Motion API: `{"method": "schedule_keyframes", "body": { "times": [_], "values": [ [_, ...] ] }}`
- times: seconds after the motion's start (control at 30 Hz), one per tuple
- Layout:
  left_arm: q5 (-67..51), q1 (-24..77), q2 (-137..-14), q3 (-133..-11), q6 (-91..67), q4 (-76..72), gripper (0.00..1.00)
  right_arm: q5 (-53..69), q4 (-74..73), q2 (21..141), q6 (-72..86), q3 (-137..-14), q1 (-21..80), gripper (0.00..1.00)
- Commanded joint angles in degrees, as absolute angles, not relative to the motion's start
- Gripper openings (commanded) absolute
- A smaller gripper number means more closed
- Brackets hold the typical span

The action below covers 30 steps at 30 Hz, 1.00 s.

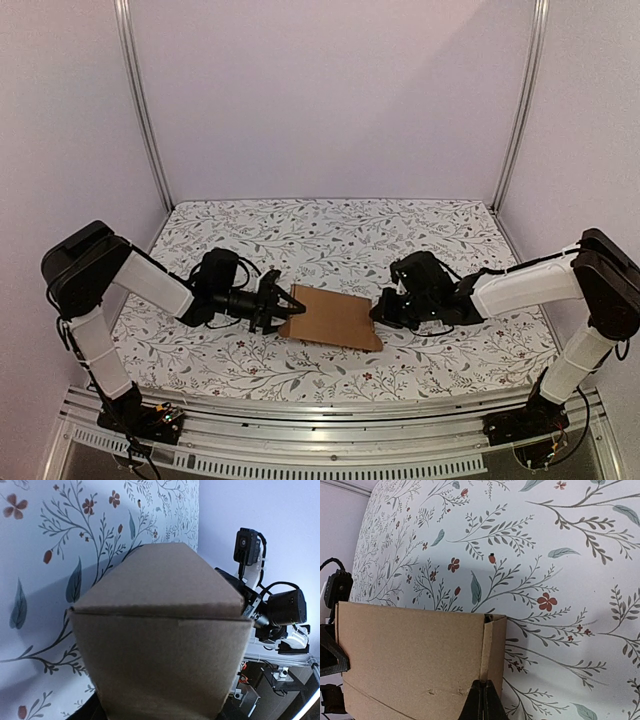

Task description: Fold the paper box

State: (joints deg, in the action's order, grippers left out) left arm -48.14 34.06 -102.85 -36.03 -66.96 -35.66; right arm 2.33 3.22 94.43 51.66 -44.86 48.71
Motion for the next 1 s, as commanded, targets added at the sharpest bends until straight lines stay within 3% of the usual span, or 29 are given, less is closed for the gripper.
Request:
{"method": "schedule_keyframes", "body": {
  "times": [0.0, 0.07, 0.13, 0.2, 0.5, 0.87, 0.97],
  "values": [
    [-50.65, 33.75, -103.87, -35.79, -69.16, -41.13, 0.50, 2.37, -8.01, 96.55, 51.51, -41.11, 48.85, 0.00],
    [-50.90, 33.75, -103.52, -35.94, -69.38, -41.13, 0.44, 2.22, -7.83, 95.99, 51.14, -41.26, 48.85, 0.01],
    [-51.43, 33.62, -103.06, -36.11, -69.70, -41.32, 0.35, 1.92, -7.38, 94.61, 50.24, -41.50, 48.82, 0.14],
    [-51.99, 33.35, -102.65, -36.19, -70.16, -41.59, 0.33, 1.37, -7.36, 92.61, 48.75, -41.93, 48.87, 0.20],
    [-56.81, 31.79, -98.86, -35.74, -72.37, -41.15, 0.37, -1.53, -9.28, 76.67, 34.36, -42.70, 48.85, 0.46],
    [-68.68, 27.78, -94.86, -34.42, -79.27, -47.23, 0.43, 9.26, -10.86, 66.21, 4.18, -44.23, 49.93, 0.98],
    [-71.04, 26.89, -94.53, -33.30, -83.55, -53.33, 0.43, 9.34, -9.06, 63.11, -7.08, -42.97, 53.24, 0.99]
  ]
}}
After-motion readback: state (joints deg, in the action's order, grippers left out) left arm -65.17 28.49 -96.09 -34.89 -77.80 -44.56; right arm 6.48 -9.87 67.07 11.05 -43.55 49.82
